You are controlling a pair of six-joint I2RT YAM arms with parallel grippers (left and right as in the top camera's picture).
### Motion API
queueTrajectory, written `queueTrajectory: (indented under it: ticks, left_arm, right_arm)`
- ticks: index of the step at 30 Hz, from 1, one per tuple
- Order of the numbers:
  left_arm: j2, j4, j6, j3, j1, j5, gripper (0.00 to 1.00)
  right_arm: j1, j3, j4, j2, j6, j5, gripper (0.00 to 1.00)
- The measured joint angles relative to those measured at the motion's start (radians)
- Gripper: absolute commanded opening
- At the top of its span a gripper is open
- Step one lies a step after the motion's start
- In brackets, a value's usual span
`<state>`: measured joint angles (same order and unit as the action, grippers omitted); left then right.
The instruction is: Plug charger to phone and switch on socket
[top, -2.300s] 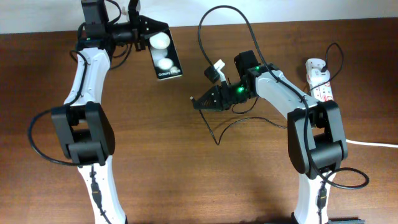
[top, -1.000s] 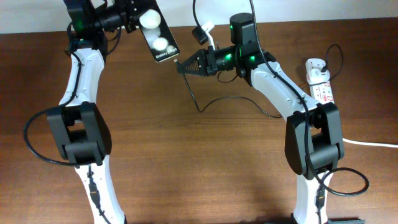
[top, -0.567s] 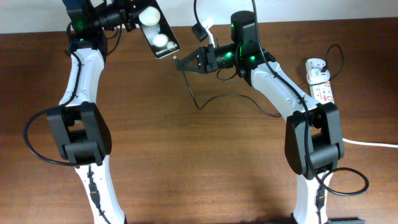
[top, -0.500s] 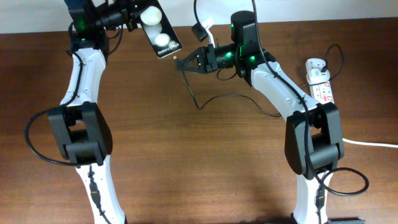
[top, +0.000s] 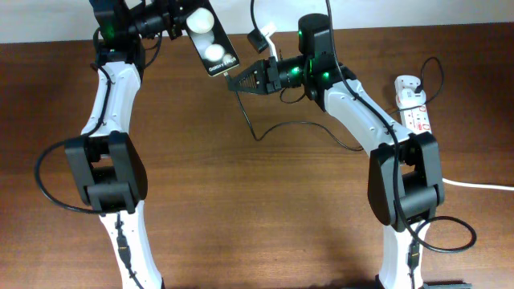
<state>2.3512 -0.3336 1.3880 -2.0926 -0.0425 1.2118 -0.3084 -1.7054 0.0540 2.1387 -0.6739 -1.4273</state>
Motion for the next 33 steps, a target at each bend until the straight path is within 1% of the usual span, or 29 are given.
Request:
queueTrajectory:
  ticks: [12, 18, 21, 28, 32, 33]
  left_arm:
    - [0.000, 0.000, 0.000, 0.000, 0.000, 0.030, 0.00]
    - [0.000, 0.000, -0.015, 0.000, -0.003, 0.027, 0.00]
    - [0.000, -0.001, -0.023, 0.000, -0.010, 0.016, 0.00]
    - [0.000, -0.001, -0.034, 0.000, -0.011, -0.006, 0.00]
    - [0.000, -0.002, -0.034, 0.000, -0.011, -0.012, 0.00]
    - [0.000, -0.003, -0.033, 0.000, -0.011, -0.013, 0.00]
  right_arm:
    - [-0.001, 0.000, 0.000, 0.000, -0.015, -0.005, 0.04]
    - [-0.002, 0.000, 0.001, 0.000, -0.098, 0.023, 0.04]
    - [-0.008, 0.000, 0.030, 0.000, -0.146, 0.052, 0.04]
    - [-0.008, 0.000, 0.030, 0.000, -0.180, 0.100, 0.04]
    - [-0.010, 0.001, 0.071, 0.000, -0.209, 0.101, 0.04]
    - [-0.010, 0.001, 0.076, 0.000, -0.216, 0.100, 0.10]
